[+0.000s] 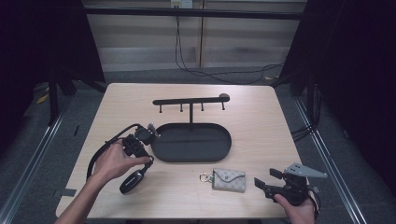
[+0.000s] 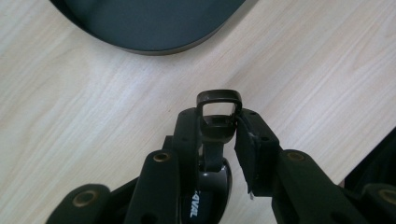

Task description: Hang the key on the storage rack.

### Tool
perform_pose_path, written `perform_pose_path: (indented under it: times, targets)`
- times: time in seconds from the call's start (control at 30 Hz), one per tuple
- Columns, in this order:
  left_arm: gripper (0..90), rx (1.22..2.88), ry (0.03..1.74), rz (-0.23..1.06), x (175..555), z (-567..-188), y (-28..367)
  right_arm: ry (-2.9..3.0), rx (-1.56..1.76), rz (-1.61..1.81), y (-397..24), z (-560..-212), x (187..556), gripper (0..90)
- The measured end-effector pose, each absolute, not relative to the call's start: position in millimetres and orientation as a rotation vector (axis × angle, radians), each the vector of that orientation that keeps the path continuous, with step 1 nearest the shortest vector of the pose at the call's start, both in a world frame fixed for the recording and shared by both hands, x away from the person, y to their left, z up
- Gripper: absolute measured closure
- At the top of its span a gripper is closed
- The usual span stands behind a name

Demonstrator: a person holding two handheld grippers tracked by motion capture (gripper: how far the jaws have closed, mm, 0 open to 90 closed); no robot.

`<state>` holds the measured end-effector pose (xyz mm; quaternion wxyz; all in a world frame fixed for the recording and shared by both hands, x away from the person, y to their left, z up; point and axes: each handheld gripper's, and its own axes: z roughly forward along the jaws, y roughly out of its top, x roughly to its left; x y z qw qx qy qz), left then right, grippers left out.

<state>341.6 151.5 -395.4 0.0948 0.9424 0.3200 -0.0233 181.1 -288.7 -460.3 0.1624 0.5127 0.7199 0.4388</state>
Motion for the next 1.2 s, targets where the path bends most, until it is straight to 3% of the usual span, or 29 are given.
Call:
perform_pose_path:
  times: [1.2]
  targets:
    - [70.8, 2.702, 1.038, 0.036, 343.4, -341.1, 176.5, 2.058, 1.472, 1.249, -288.8, -460.5, 181.6, 22.8]
